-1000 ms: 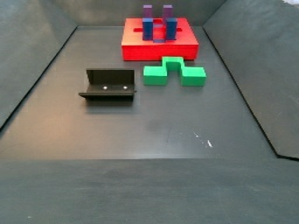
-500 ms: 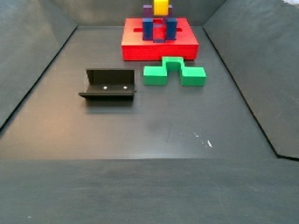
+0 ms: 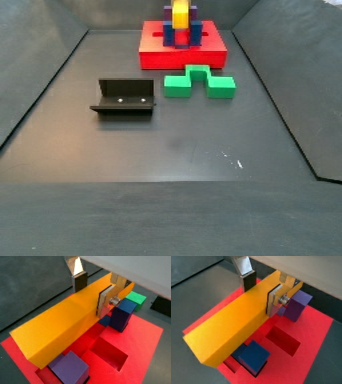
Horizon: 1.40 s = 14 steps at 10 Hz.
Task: Pick up the yellow object. Move up. Move to above the board. Insert the yellow object.
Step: Insert the yellow object.
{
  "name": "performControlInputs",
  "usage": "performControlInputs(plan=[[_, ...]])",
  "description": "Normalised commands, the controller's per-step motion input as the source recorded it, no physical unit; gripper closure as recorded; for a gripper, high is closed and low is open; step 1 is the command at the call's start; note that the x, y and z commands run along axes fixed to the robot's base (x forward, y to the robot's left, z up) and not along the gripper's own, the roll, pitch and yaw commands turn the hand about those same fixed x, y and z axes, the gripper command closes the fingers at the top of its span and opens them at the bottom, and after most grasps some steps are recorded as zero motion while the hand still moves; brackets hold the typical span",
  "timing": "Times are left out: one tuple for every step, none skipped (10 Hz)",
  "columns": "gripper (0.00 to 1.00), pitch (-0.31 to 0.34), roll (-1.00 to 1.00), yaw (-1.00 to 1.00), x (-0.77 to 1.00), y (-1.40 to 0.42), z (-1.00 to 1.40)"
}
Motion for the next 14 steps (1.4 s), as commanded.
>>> performControlInputs(plan=[[1.0, 0.0, 0.06, 0.0, 0.01, 0.0, -0.24], [1.0, 0.0, 0.06, 0.0, 0.04, -0.01, -0.22], [1.0, 0.003, 0.06, 0.0, 0.01, 0.0, -0.11], [1.0, 0.0, 0.01, 0.0, 0.0, 0.0, 0.0], [1.0, 0.0, 0.0, 0.0, 0.02, -0.03, 0.0], [1.0, 0.0, 0.02, 0.06, 0.11, -0.08, 0.0], [1.0, 0.0, 0.04, 0.11, 0.2, -0.08, 0.0], [1.0, 0.023, 0.08, 0.13, 0.27, -0.09, 0.0], [1.0, 0.027, 0.1, 0.16, 0.28, -0.06, 0.0], [1.0, 0.014, 0.1, 0.16, 0.23, -0.06, -0.01], [1.0, 0.0, 0.07, 0.15, 0.19, -0.03, -0.03], [1.0, 0.0, 0.05, 0.02, 0.02, 0.0, 0.0], [1.0, 0.003, 0.03, 0.0, -0.04, 0.0, 0.0], [1.0, 0.006, 0.03, -0.03, -0.11, 0.0, 0.0]])
